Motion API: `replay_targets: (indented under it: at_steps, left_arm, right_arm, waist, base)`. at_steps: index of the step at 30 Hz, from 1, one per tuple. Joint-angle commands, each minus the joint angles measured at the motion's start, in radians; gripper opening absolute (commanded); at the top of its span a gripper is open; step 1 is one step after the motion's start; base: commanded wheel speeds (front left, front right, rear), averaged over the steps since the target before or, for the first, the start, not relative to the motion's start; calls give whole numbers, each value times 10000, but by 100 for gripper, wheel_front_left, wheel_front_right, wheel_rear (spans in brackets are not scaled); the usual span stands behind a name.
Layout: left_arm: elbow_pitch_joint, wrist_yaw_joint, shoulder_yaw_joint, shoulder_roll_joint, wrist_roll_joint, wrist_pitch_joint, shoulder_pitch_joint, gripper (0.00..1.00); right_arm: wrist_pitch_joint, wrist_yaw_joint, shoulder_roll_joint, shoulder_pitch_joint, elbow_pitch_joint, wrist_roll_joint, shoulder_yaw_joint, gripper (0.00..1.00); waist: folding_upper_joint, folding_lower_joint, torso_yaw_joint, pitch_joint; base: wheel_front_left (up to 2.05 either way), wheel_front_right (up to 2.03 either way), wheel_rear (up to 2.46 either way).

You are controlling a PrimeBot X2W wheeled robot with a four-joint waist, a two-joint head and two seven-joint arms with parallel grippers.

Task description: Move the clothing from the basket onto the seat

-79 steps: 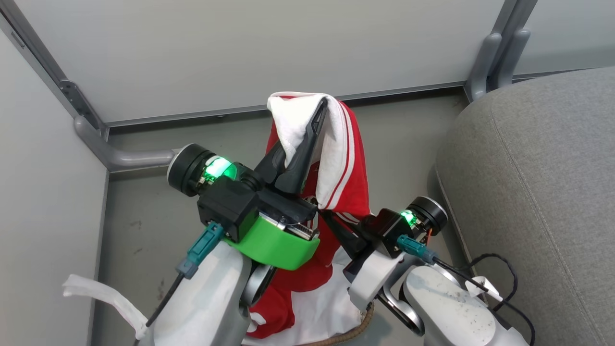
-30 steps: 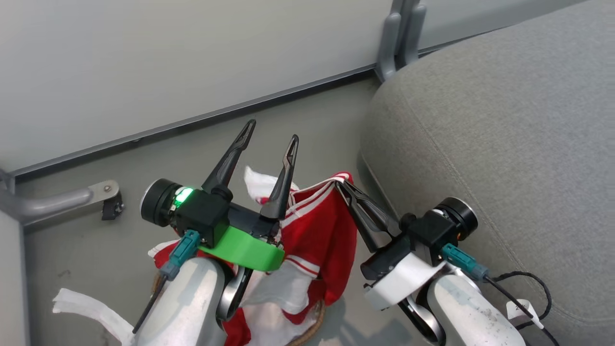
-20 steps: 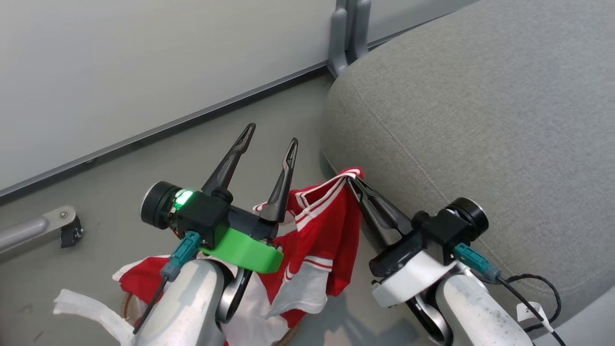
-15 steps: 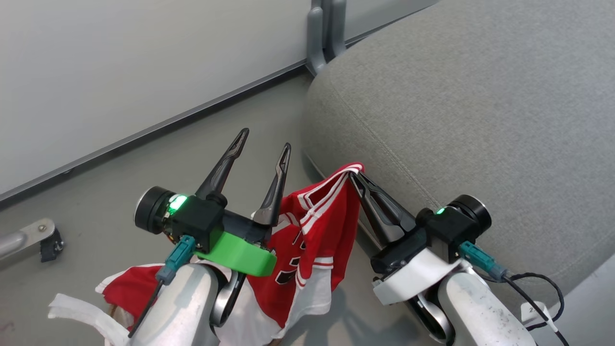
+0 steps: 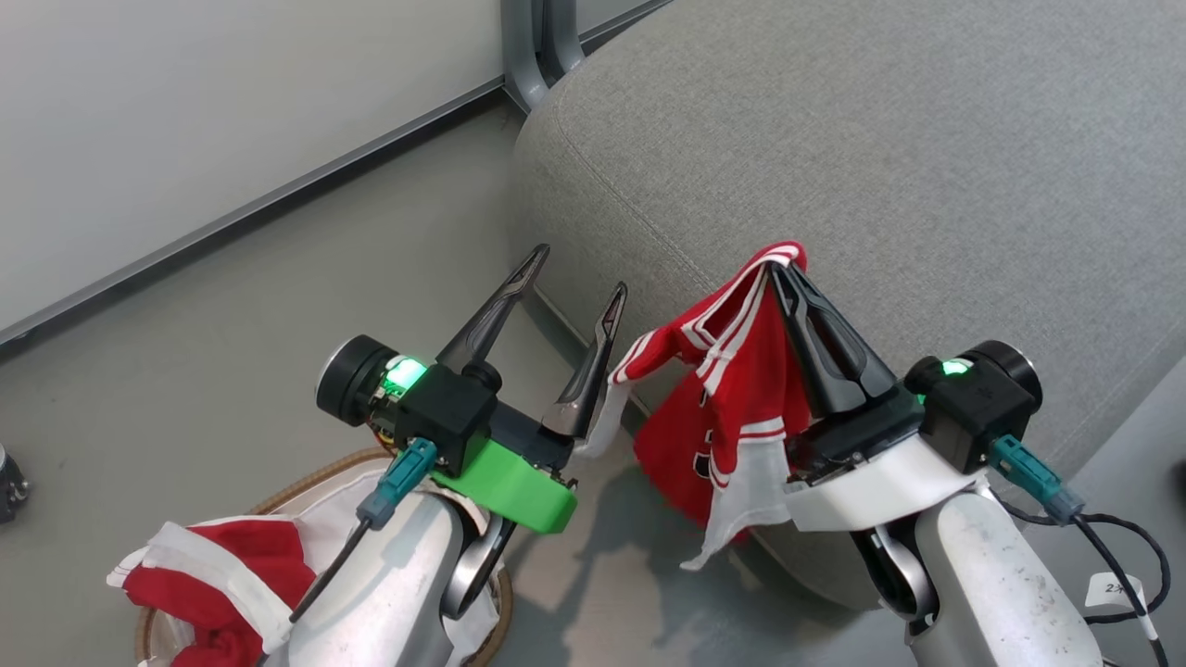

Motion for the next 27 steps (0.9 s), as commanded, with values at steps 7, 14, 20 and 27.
replay_targets:
  at_steps: [7,14,20,27]
  left_arm:
    - [53,-26,-282,289,-141,-9,-322,100]
    - [-71,-26,-190,625,-26,-10,-262,100]
    - [-297,-26,117,966,182,-10,-144,100]
    - [-602,-26,-131,1264,314,-10,-660,100]
  right_arm:
    - [-23,-10,-11,-983,-283,-798,-901,0]
    - [-23,-10,-689,-3206,173,-2054,-1414,0]
    - [-22,-10,-2041,-5499,962,-2550,-1534,0]
    - [-20,-12,-3711,-7865,2126,-3160,-2672,0]
  waist:
    - [-1,0,-78,536]
    - [-1,0,-57,1163]
    - [-1,0,-31,1865]
    - [-1,0,588,2807]
  base:
    - [0,0,0]
    - [0,0,0]
    - [0,0,0]
    - [0,0,0]
